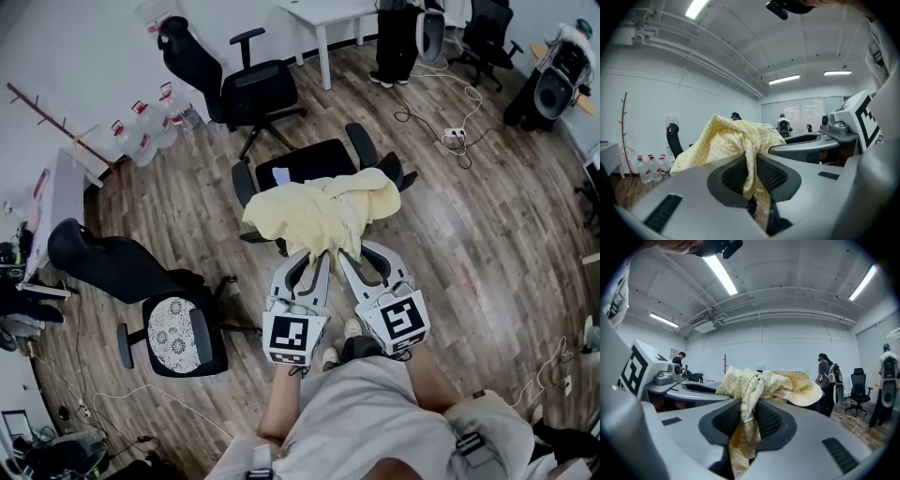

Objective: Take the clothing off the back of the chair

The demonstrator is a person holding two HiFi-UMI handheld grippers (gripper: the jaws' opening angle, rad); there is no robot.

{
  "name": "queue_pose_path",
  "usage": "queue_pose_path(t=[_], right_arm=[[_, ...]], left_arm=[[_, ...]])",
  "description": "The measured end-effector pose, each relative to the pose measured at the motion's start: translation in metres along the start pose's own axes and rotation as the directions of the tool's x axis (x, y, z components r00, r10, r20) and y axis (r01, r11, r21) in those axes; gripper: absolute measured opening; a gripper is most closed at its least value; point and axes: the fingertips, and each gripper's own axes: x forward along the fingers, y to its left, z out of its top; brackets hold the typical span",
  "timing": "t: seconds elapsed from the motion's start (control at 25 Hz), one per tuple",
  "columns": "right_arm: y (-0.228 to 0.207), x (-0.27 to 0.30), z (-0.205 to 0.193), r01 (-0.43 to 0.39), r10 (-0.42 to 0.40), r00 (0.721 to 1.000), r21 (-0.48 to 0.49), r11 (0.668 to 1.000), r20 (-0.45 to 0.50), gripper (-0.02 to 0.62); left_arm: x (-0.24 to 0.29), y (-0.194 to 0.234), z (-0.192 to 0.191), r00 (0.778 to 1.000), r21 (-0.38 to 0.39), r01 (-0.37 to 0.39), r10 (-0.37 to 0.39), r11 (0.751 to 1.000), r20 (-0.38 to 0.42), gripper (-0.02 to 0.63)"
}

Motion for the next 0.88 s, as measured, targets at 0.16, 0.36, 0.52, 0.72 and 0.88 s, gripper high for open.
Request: queue_pose_path(t=[0.16, 0.36, 0.52, 0.72, 0.88], right_arm=[[0.003, -0.003, 0.004, 0.001, -0.002, 1.000, 0.005, 1.000, 0.010, 0.089], [0.005, -0.007, 0.010, 0.004, -0.004, 1.000, 0.004, 1.000, 0.023, 0.084], [0.007, -0.011, 0.016, 0.011, -0.011, 0.999, -0.005, 1.000, 0.032, 0.081], [0.010, -0.014, 0.021, 0.015, -0.015, 0.999, -0.012, 1.000, 0.036, 0.078], [0.013, -0.019, 0.025, 0.014, -0.013, 0.999, -0.020, 1.000, 0.044, 0.077]], left_arm=[[-0.004, -0.004, 0.004, 1.000, 0.004, 0.010, -0.010, 1.000, 0.010, 0.066], [-0.006, -0.008, 0.010, 1.000, 0.011, 0.015, -0.015, 1.000, 0.017, 0.063], [-0.010, -0.011, 0.014, 1.000, 0.017, 0.021, -0.021, 1.000, 0.021, 0.062], [-0.015, -0.010, 0.018, 0.999, 0.016, 0.020, -0.020, 1.000, 0.031, 0.061], [-0.020, -0.013, 0.022, 0.999, 0.019, 0.025, -0.026, 1.000, 0.038, 0.061]])
